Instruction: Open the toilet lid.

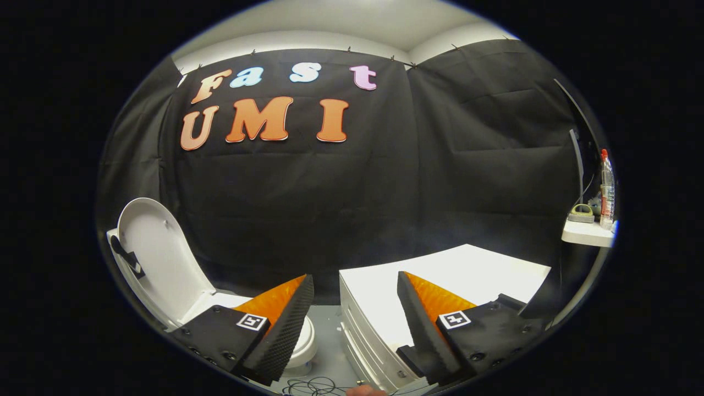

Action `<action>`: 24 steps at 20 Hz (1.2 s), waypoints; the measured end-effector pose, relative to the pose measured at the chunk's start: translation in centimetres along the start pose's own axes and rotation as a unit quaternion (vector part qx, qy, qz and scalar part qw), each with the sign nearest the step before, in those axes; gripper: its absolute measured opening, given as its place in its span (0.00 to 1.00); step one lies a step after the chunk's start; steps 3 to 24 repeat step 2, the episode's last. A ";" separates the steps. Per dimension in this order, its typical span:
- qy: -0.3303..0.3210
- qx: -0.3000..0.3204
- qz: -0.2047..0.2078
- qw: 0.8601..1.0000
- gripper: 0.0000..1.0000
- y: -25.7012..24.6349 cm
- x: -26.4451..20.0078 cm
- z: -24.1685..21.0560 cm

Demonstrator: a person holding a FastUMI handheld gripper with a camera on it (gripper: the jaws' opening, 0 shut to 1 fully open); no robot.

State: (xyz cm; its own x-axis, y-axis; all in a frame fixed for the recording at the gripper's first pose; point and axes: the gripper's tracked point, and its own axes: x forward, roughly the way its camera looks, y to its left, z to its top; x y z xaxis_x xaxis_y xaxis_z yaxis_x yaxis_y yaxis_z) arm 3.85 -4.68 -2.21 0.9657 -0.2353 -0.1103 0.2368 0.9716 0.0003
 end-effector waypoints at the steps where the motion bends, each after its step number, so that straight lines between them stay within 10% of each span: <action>1: -0.001 0.001 -0.002 1.000 0.98 -0.1 0.1 0.0; 24: -0.001 0.002 -0.004 1.000 0.98 -0.2 0.1 0.0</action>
